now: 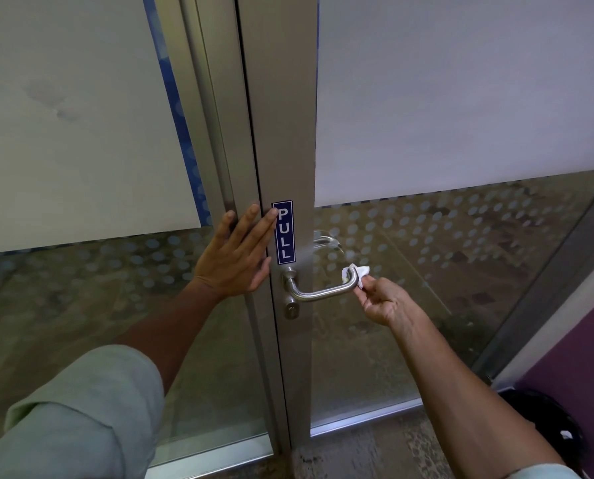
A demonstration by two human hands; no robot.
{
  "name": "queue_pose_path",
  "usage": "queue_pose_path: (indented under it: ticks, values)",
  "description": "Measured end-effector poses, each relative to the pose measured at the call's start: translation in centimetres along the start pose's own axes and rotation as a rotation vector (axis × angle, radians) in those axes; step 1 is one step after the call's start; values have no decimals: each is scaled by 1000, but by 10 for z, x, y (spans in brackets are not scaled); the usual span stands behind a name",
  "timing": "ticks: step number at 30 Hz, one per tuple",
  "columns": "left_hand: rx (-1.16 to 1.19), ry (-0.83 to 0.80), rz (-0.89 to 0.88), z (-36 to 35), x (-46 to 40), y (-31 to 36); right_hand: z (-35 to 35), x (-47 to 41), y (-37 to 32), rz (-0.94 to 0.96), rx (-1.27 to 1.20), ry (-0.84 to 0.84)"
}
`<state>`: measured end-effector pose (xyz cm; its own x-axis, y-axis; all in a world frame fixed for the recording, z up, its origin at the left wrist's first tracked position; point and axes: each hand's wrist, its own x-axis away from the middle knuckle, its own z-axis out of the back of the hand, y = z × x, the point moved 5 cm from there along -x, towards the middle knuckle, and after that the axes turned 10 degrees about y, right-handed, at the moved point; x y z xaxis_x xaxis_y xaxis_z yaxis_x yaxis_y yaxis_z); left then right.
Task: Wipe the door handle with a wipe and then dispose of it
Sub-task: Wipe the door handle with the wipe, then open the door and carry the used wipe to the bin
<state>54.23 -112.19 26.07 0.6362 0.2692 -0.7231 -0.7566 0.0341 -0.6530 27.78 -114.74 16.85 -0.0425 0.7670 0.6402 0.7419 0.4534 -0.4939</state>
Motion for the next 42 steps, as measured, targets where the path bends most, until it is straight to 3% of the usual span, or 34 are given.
queue_pose_path:
  ticks: [5, 12, 17, 21, 25, 34, 37, 42]
  values:
    - [-5, 16, -6, 0, 1, 0, 19, -6, -21, 144, -197, 96]
    - [-4, 20, -13, 2, 1, -1, 32, 17, -47, 250, -312, -1]
    - [13, 15, -7, 1, 1, -2, 54, 29, -55, 248, -262, 67]
    - [24, -30, 15, 0, 1, -1, 68, 36, -56, 214, -221, 27]
    - [94, -110, 137, 5, -3, 13, 76, 47, -52, 239, -98, 11]
    - [418, -65, 171, 60, -12, 130, 113, 72, -43, 295, -1, 117]
    - [574, -147, 172, 75, -12, 171, 130, 78, -48, 303, 25, 167]
    - [749, -576, 141, 73, -19, 233, 165, 87, -57, 335, 17, 225]
